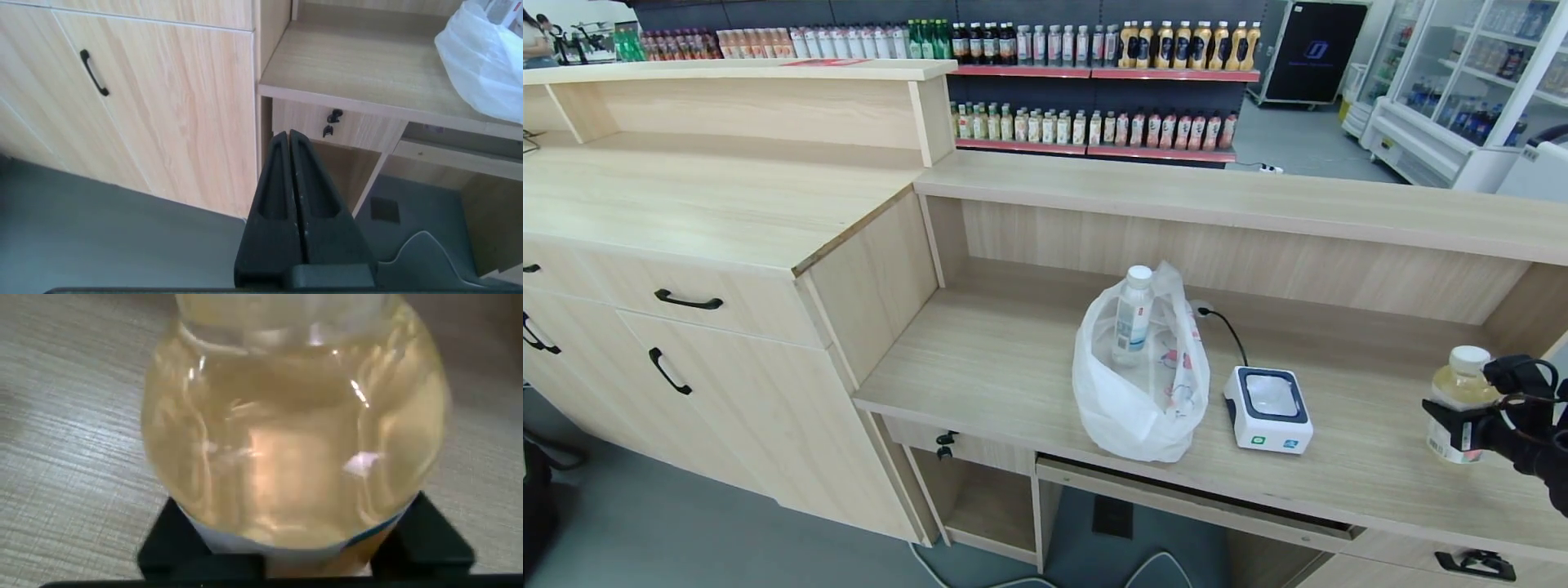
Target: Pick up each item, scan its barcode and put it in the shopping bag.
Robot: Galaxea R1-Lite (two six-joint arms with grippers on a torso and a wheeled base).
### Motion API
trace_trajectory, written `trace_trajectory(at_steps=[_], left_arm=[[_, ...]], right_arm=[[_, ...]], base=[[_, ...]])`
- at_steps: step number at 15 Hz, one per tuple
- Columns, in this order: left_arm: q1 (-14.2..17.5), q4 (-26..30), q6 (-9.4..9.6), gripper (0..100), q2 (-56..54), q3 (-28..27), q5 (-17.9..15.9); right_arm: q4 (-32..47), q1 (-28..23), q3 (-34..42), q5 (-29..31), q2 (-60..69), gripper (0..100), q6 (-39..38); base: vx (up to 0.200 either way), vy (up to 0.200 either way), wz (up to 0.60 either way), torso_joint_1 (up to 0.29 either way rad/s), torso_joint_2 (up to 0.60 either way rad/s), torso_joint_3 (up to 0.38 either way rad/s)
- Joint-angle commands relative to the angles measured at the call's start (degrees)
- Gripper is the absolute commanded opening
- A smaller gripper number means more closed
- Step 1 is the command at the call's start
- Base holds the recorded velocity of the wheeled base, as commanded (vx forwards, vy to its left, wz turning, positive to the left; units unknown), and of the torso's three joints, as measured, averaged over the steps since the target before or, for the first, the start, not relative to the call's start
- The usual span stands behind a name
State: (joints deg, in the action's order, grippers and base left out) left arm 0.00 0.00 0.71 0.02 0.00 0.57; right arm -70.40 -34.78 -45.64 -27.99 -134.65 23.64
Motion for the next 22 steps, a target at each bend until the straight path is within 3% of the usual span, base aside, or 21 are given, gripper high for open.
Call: trace_trajectory(at_steps=[1, 10, 13, 15, 19, 22], left_arm=[[0.00, 0.00, 0.00, 0, -0.02, 0.00, 0.04], [0.00, 0.00, 0.00, 0, -0.02, 0.00, 0.04], [0.00, 0.00, 0.00, 0, -0.02, 0.00, 0.04], [0.00, 0.00, 0.00, 0, -0.02, 0.00, 0.04], [0.00, 0.00, 0.00, 0, -0.02, 0.00, 0.04], [0.00, 0.00, 0.00, 0, -0.02, 0.00, 0.04]], right_arm=[[0.09, 0.06, -0.33, 0.13, 0.00, 0, 0.18], [-1.49, 0.15, 0.47, 3.12, 2.19, 0, -0.61], [-0.09, 1.38, 3.37, -1.10, 9.66, 0, -8.17], [7.12, 3.75, 6.00, -8.40, 21.35, 0, -14.50], [15.03, 10.52, 7.76, -17.27, 38.23, 0, -29.09], [17.84, 17.20, 6.44, -19.74, 44.91, 0, -38.58]], base=[[0.000, 0.000, 0.00, 0.000, 0.00, 0.000], [0.000, 0.000, 0.00, 0.000, 0.00, 0.000], [0.000, 0.000, 0.00, 0.000, 0.00, 0.000], [0.000, 0.000, 0.00, 0.000, 0.00, 0.000], [0.000, 0.000, 0.00, 0.000, 0.00, 0.000], [0.000, 0.000, 0.00, 0.000, 0.00, 0.000]])
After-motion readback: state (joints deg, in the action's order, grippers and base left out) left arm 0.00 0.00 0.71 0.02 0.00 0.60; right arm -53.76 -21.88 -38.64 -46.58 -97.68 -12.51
